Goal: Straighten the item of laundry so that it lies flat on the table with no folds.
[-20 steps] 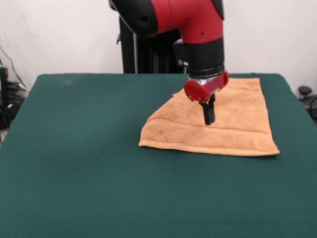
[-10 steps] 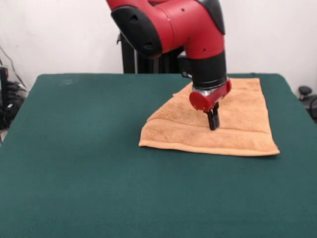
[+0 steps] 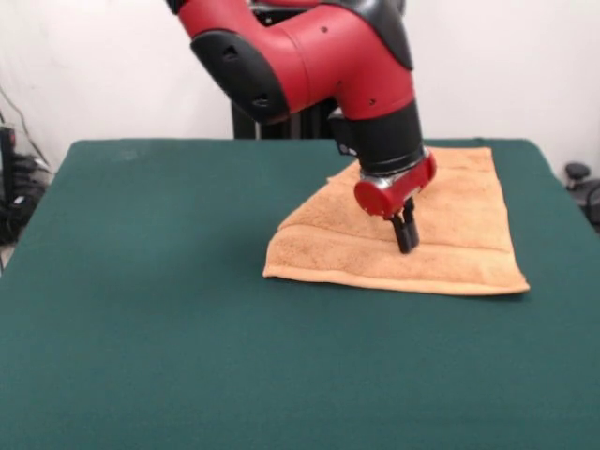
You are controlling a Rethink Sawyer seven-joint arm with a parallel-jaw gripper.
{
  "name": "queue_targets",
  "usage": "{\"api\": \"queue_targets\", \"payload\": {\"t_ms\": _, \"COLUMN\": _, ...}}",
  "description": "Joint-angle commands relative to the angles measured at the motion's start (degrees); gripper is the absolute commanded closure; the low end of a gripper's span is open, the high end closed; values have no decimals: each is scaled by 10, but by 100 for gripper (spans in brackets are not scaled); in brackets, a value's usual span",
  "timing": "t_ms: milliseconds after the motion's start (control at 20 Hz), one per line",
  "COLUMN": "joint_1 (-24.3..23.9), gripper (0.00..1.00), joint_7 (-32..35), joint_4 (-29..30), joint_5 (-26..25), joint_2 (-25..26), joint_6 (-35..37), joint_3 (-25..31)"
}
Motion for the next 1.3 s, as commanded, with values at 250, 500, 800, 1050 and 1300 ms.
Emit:
{"api": "queue_targets", "payload": {"t_ms": 250, "joint_1": -65, "gripper": 100, "joint_7": -96, "joint_4": 64, "joint_5": -26, "joint_2": -32, "joint_6": -15, "joint_3": 157}}
{"api": "queue_targets", "payload": {"t_ms": 500, "joint_1": -61, "gripper": 100, "joint_7": -79, "joint_4": 64, "joint_5": -25, "joint_2": -43, "joint_6": 9, "joint_3": 159}}
{"api": "queue_targets", "payload": {"t_ms": 800, "joint_1": -40, "gripper": 100, "joint_7": -71, "joint_4": 54, "joint_5": -24, "joint_2": -36, "joint_6": 37, "joint_3": 139}}
{"api": "queue_targets", "payload": {"t_ms": 1050, "joint_1": -12, "gripper": 100, "joint_7": -59, "joint_4": 32, "joint_5": -39, "joint_2": -29, "joint_6": 44, "joint_3": 103}}
{"api": "queue_targets", "payload": {"t_ms": 1300, "joint_1": 8, "gripper": 100, "joint_7": -55, "joint_4": 14, "joint_5": -49, "joint_2": -16, "joint_6": 56, "joint_3": 74}}
